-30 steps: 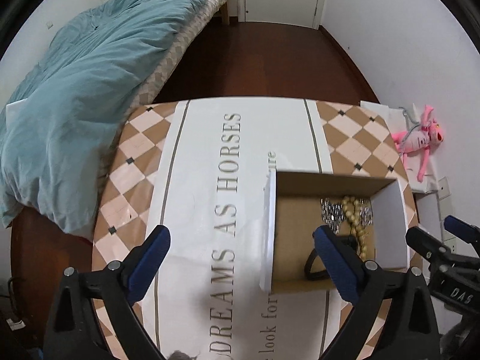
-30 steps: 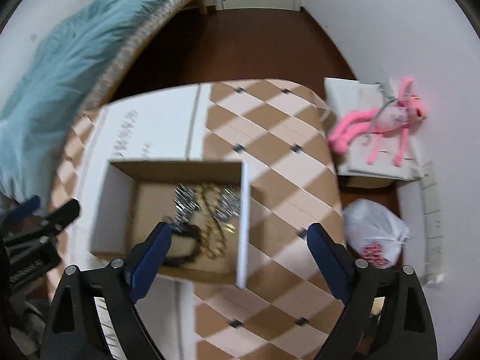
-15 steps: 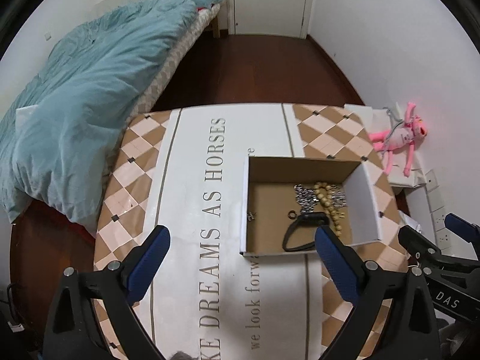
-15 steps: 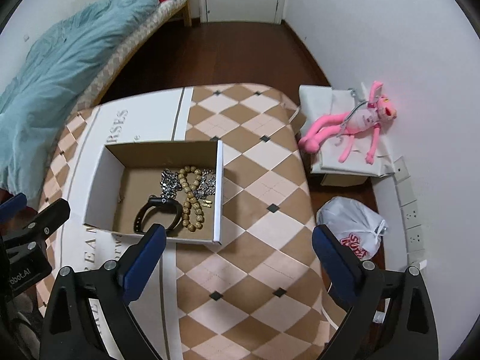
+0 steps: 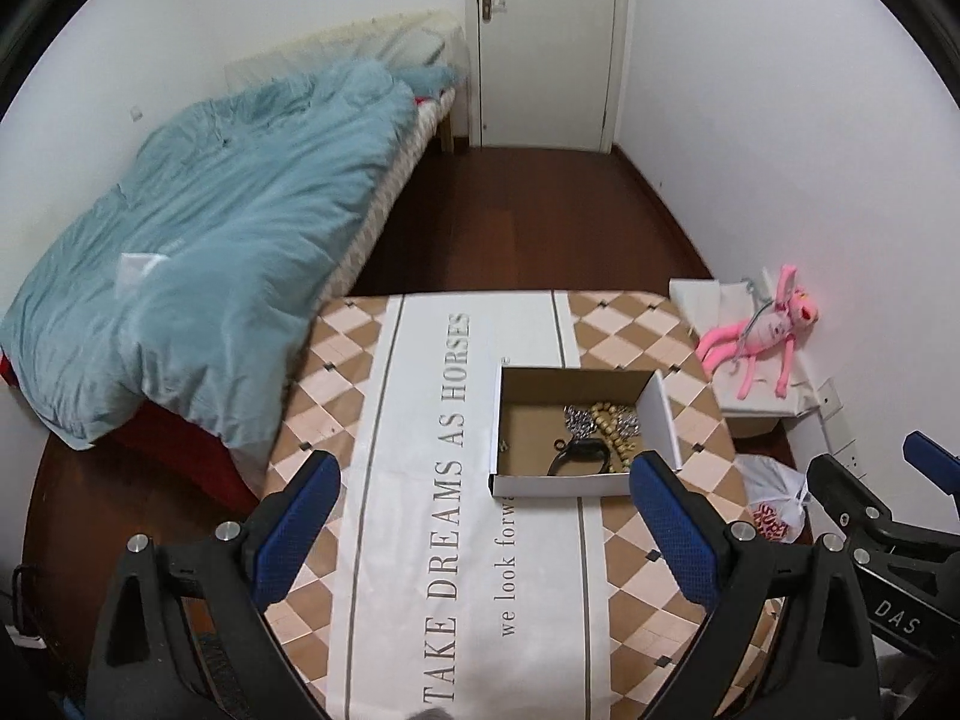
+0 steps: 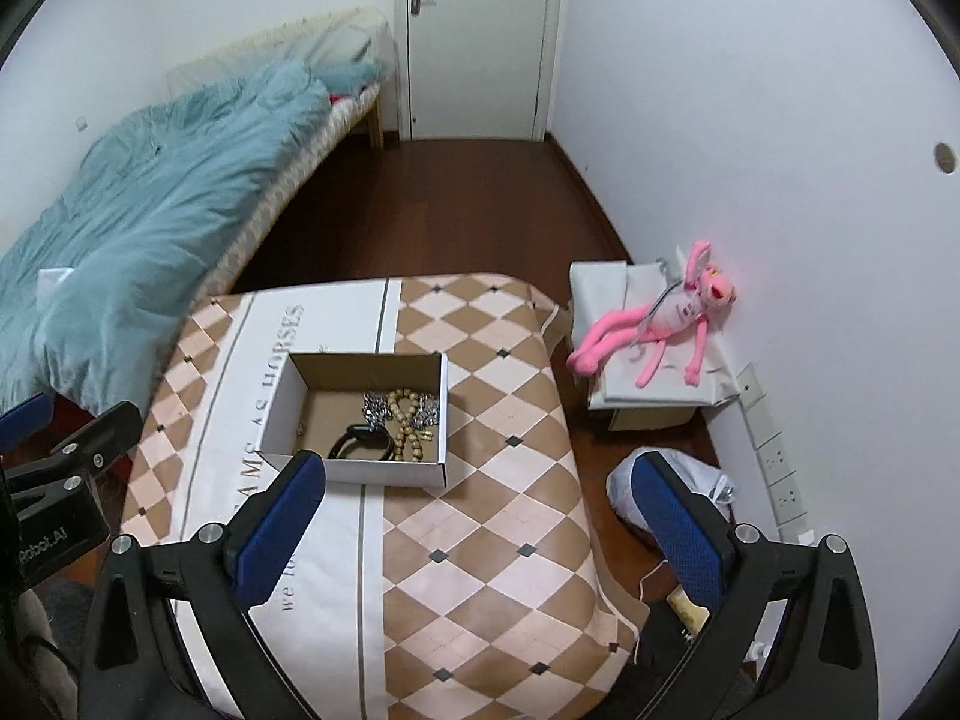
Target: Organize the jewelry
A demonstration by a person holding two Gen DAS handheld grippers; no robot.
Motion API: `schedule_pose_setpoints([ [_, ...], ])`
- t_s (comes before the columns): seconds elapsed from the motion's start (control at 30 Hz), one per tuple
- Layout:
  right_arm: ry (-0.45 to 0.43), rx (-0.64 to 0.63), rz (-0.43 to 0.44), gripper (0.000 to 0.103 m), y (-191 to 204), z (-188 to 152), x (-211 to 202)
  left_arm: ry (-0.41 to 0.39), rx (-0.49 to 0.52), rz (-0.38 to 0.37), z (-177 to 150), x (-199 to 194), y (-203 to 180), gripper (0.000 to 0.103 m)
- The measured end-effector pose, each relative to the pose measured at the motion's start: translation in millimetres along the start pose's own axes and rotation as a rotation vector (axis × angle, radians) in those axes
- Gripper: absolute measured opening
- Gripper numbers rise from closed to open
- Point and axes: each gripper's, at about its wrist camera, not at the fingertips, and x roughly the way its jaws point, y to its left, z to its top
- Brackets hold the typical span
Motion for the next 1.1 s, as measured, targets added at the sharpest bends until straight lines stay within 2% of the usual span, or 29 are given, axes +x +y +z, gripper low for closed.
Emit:
schedule_pose_setpoints([
  [0.33, -0.088, 0.012, -0.002, 0.103, -6, -3, -67, -0.052, -0.002, -0.025, -7, -53, 2, 0.099],
  [0.6, -0.12, 0.031, 0.011, 0.103, -12, -6, -94, -0.081, 0.002, -0.032, -9, -79, 2, 0.099],
  [0.9, -0.109, 0.034, 0.001, 0.103, -15, -1, -97, -0.036, -0.009, -0.042, 0, -68, -4, 0.099],
  [1.1, -0.059, 0.026, -0.004, 0.103, -17, 13, -69, -0.001, 0.001, -0.028, 13, -49, -10, 0.099],
])
